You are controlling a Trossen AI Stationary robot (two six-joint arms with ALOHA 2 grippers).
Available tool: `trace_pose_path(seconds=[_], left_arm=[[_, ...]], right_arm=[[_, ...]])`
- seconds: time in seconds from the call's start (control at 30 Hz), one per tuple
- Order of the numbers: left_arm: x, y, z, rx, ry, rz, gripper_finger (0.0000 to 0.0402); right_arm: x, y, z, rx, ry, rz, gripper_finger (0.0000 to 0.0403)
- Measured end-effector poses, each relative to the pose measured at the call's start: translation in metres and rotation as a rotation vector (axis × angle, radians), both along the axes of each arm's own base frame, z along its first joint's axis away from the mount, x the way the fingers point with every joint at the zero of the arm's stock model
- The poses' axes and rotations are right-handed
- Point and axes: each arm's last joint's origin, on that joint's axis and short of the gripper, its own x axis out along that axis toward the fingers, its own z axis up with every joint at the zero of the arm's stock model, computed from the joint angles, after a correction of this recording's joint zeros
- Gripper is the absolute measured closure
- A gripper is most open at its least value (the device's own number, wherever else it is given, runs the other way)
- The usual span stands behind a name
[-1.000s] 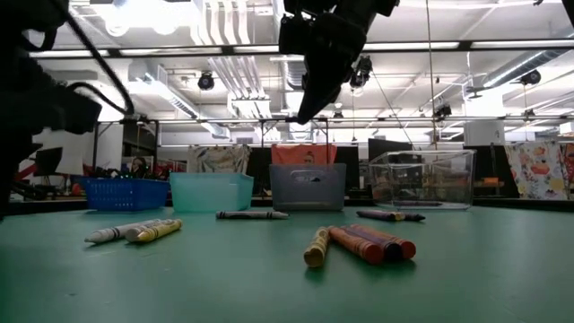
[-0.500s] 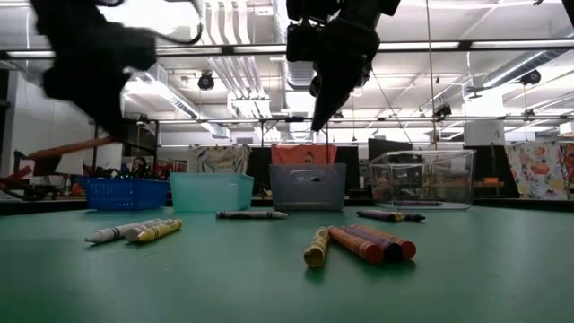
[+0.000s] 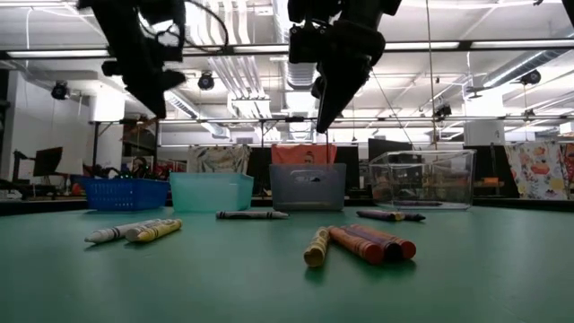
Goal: Sort crayons
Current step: Put the red crayon into the blue bin
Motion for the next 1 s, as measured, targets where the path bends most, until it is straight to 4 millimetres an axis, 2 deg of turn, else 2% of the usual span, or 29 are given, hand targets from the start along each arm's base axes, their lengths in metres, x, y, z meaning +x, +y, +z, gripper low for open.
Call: trace_pose_path(seconds=[0.2, 0.3, 0.4, 0.7, 1.0], left_arm=[[-0.01, 0.046, -0.011, 0.065, 0.034, 0.095, 0.0402], [-0.013, 0.062, -0.018, 0.082, 0.057, 0.123, 0.0402], [-0.015, 0.075, -0.029, 0.021, 0.067, 0.121, 0.0402], [-0.014, 0.102, -0.069, -0.161, 0.159, 0.146, 0.0402], [-0.007, 0.112, -0.102, -0.228, 0.277, 0.166, 0.0394]], right_arm=[[0.001, 0.0, 0.0, -0.001, -0.009, -0.001, 0.0271], [0.001, 0.0, 0.001, -0.002, -0.014, -0.002, 0.0271], [0.003, 0.0, 0.001, -0.003, -0.03, -0.001, 0.0271], [0.003, -0.007, 0.002, -0.007, -0.039, -0.014, 0.0271], [0.003, -0.013, 0.002, -0.009, -0.051, -0.028, 0.0271]])
